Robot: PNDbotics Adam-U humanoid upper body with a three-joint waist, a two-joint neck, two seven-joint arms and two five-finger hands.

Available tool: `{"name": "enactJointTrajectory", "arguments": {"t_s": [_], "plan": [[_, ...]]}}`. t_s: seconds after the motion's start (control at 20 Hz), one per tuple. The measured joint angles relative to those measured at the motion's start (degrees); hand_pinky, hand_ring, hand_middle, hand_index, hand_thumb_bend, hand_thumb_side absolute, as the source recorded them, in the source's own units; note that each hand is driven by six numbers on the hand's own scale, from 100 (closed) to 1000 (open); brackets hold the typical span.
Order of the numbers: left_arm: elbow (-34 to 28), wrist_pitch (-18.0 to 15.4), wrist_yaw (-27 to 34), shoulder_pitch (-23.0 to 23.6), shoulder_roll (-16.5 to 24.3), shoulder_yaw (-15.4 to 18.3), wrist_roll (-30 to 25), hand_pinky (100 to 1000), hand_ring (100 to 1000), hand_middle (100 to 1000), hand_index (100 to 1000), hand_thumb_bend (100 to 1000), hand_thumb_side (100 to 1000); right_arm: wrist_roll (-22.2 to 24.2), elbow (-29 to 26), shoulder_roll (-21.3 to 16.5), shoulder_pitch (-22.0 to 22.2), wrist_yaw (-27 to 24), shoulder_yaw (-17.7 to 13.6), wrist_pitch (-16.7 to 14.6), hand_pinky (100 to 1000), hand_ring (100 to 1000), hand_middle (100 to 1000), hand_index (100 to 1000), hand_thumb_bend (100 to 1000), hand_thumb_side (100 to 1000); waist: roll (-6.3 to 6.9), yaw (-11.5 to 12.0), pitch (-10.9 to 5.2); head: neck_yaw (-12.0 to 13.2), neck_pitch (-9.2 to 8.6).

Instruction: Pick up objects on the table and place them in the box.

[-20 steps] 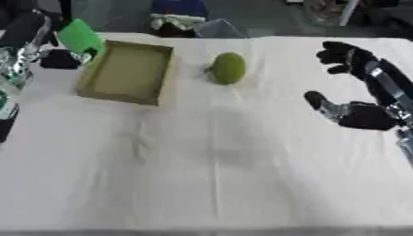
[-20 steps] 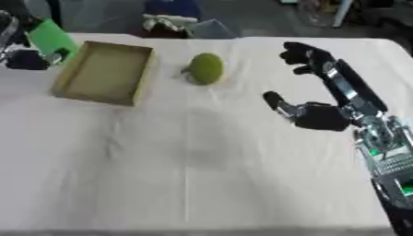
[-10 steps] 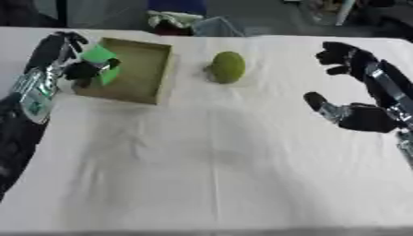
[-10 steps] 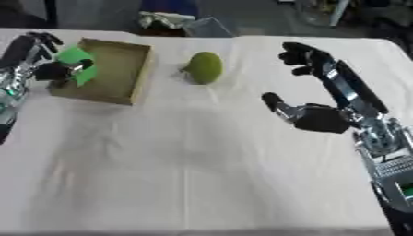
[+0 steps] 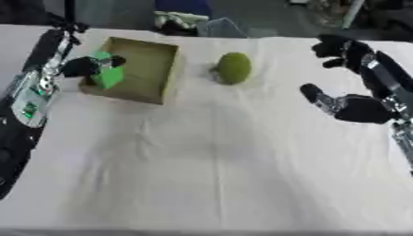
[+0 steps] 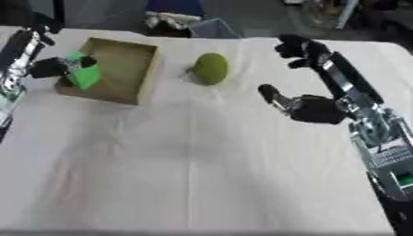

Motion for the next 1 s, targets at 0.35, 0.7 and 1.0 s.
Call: {"name": "enactJointTrajectory", "arguments": {"t_s": [0.35,0.7,1.0], "plan": [[-21.1,0.9,12.7,10.9,2.0,1.4,-2.2,719,651,674,830,679,659,1.2,15.6,-1.7,-11.6,3.0,1.6,0.6,808,856,860,950,424,380,-0.09,3.7,-0.44,-2.2,-0.04],[-34.2,-0.4,19.7,18.1,0.7,3.9,-4.5,721,653,676,831,647,648,0.5,37.4,2.6,-19.6,13.2,0.0,-2.7,816,860,866,951,427,374,0.32,7.3,-0.4,-4.1,-0.61],[-40.2,-0.9,20.6,21.9,-1.8,5.2,-6.5,722,654,677,831,616,652,0.4,50.3,7.4,-24.0,23.4,-2.4,-3.9,823,863,858,950,422,374,0.58,9.2,-0.15,-5.5,-1.25]]}}
